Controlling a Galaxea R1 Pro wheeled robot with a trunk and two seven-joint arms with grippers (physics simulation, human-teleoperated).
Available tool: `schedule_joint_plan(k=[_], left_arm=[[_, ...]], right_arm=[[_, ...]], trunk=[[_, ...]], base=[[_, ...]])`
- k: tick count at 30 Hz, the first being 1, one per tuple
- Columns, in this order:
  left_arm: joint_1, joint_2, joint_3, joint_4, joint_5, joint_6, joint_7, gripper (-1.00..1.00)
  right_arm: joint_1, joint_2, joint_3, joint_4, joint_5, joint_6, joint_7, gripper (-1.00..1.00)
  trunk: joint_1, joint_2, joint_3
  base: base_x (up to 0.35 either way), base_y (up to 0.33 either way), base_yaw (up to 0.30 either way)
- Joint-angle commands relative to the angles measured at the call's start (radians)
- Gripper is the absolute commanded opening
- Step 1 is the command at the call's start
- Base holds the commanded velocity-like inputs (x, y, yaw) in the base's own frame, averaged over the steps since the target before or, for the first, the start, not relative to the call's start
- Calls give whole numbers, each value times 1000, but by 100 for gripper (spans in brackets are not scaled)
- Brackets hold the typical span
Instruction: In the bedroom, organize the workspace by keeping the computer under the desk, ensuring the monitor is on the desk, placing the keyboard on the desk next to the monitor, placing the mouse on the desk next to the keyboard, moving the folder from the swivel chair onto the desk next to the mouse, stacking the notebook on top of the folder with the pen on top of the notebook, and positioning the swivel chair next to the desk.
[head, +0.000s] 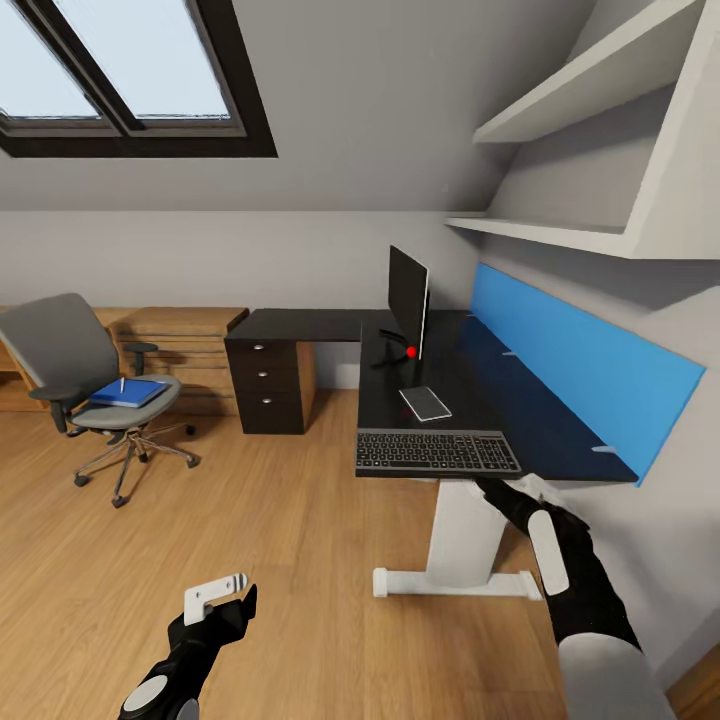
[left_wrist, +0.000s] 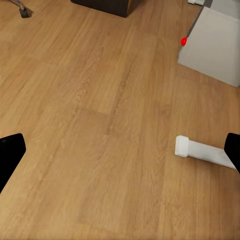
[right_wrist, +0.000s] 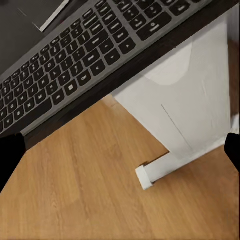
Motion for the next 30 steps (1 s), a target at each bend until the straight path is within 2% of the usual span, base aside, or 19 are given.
schedule_joint_plan(k=[1,5,9,21,30], left_arm=[[0,0,-1,-2,11,3,9,100],[0,0,-1,-2,11,3,9,100],[0,0,-1,-2,11,3,9,100],[0,0,-1,-2,11,3,9,100],[0,0,-1,-3,12,3,9,100]], right_arm=[[25,1,-1,-77,-2,43,-30,100],[60,0,-1,-189,10,95,-56,100],[85,-1,-1,-230,13,110,-63,100],[101,2,-1,-250,11,109,-66,100],[102,3,-3,-252,8,57,-67,100]], trunk=[[0,-1,-1],[0,-1,-1],[0,-1,-1],[0,-1,-1],[0,-1,-1]], base=[[0,0,0],[0,0,0],[0,0,0],[0,0,0],[3,-2,0]])
